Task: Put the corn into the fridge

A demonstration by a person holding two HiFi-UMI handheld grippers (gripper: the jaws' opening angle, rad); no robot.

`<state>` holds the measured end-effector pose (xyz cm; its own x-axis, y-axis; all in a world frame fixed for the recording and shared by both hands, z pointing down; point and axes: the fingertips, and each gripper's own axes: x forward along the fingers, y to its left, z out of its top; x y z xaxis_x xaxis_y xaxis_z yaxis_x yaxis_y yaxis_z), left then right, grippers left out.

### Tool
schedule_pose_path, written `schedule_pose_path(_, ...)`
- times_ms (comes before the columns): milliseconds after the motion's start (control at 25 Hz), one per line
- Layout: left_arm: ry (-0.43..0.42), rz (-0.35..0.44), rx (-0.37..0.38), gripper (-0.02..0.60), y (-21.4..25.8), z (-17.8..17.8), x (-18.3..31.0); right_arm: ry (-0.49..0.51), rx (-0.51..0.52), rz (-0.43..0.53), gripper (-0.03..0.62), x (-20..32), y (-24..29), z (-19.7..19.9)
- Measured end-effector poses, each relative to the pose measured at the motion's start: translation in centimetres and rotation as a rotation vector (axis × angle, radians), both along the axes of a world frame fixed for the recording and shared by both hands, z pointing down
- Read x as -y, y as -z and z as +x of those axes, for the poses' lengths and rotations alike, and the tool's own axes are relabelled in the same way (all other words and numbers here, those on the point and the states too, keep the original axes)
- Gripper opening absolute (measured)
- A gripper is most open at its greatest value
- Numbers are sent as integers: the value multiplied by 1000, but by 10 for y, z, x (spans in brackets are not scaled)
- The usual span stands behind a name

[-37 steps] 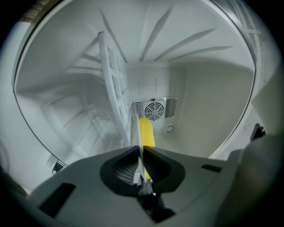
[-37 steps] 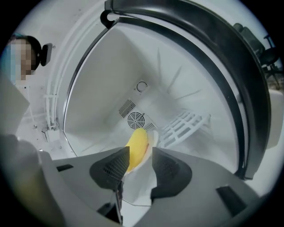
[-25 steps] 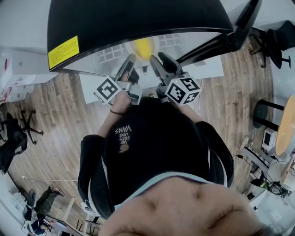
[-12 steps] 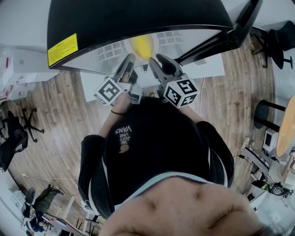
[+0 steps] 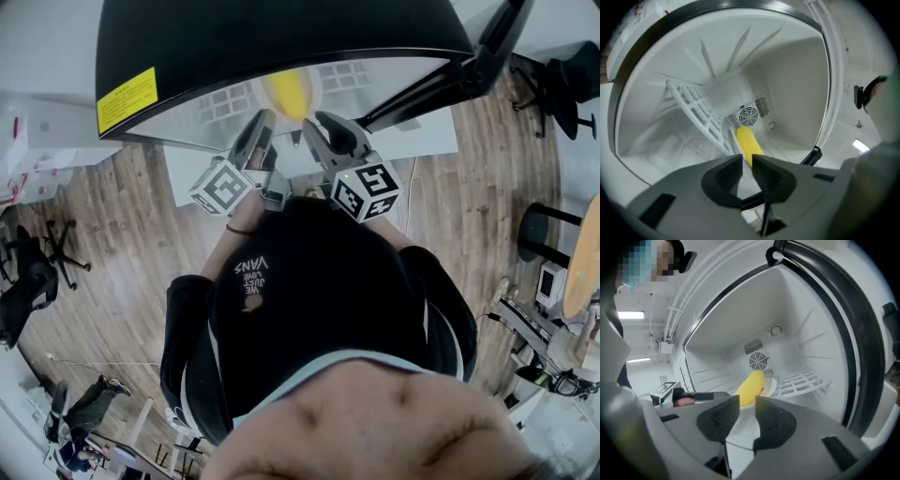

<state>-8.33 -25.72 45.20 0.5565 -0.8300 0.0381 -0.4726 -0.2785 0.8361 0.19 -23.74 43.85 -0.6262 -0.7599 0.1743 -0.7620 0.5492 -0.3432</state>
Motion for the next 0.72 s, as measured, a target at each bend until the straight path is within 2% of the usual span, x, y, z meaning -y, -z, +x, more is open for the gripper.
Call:
schedule_pose_path(160, -10, 42, 86, 41, 1, -1, -3, 6, -5, 1, 70, -2, -1, -1)
schedule_pose_path(400, -33, 97, 287, 40, -5, -4, -11, 12, -21, 4, 35, -2, -2, -2)
schedule_pose_path(720, -65, 134, 364, 40, -7, 0, -16, 4, -27, 2, 23, -1, -4, -2)
